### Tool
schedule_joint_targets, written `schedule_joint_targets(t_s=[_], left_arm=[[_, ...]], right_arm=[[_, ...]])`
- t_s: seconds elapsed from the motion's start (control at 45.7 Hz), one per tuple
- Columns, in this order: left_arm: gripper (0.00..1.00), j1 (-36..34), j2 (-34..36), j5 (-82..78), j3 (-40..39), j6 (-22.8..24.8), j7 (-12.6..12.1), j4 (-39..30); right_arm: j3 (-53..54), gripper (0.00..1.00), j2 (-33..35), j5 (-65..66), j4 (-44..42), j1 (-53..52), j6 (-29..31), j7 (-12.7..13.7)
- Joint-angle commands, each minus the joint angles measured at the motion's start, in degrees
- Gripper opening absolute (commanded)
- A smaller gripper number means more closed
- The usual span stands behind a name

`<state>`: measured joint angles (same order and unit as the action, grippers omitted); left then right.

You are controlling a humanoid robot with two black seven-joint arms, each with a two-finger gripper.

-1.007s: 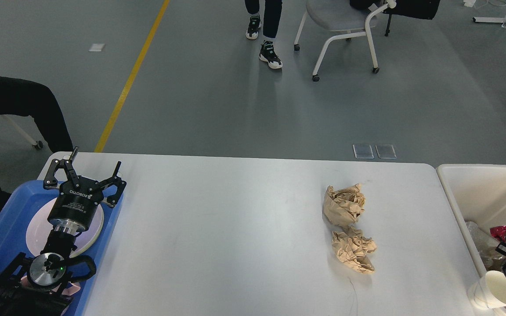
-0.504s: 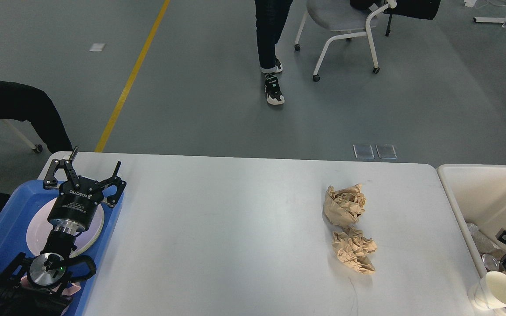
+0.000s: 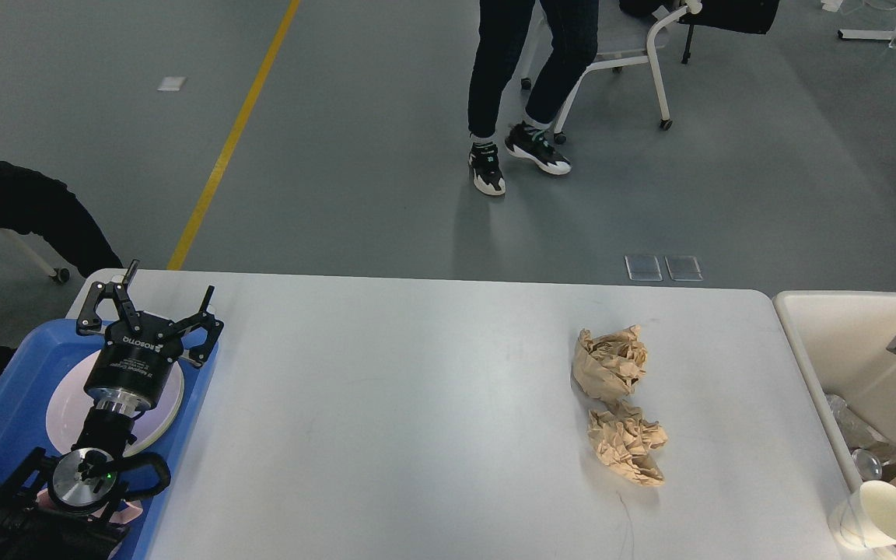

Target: Tidy desktop

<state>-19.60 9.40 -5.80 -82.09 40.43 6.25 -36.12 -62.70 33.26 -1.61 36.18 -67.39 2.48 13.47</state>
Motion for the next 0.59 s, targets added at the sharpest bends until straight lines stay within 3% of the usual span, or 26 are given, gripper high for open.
schedule_joint_targets(t_s=[0.0, 0.088, 0.109, 0.285, 0.416, 0.569], left_arm=[[0.96, 0.0, 0.0, 0.0, 0.0, 0.0, -0.1, -0.1], [0.96, 0.0, 0.0, 0.0, 0.0, 0.0, -0.1, 0.0], [0.96, 0.0, 0.0, 0.0, 0.0, 0.0, -0.1, 0.0], [0.96, 0.0, 0.0, 0.0, 0.0, 0.0, -0.1, 0.0], [0.96, 0.0, 0.0, 0.0, 0.0, 0.0, -0.1, 0.0], [0.96, 0.0, 0.0, 0.0, 0.0, 0.0, 0.0, 0.0]], right_arm=[[-8.9, 1.00, -0.4, 1.9, 12.1, -14.3, 5.1, 0.3], [-13.1, 1.00, -2.8, 1.9, 16.7, -23.2, 13.0, 0.3], [-14.1, 1.00, -4.6, 1.9, 17.7, -27.3, 19.4, 0.3], [-13.7, 1.00, -9.0, 1.7, 18.7, -39.6, 41.7, 0.3], [-13.6, 1.00, -9.8, 1.5, 26.4, -50.5, 49.0, 0.3], [-13.8, 1.00, -10.0, 1.5, 35.4, -61.6, 52.5, 0.4]])
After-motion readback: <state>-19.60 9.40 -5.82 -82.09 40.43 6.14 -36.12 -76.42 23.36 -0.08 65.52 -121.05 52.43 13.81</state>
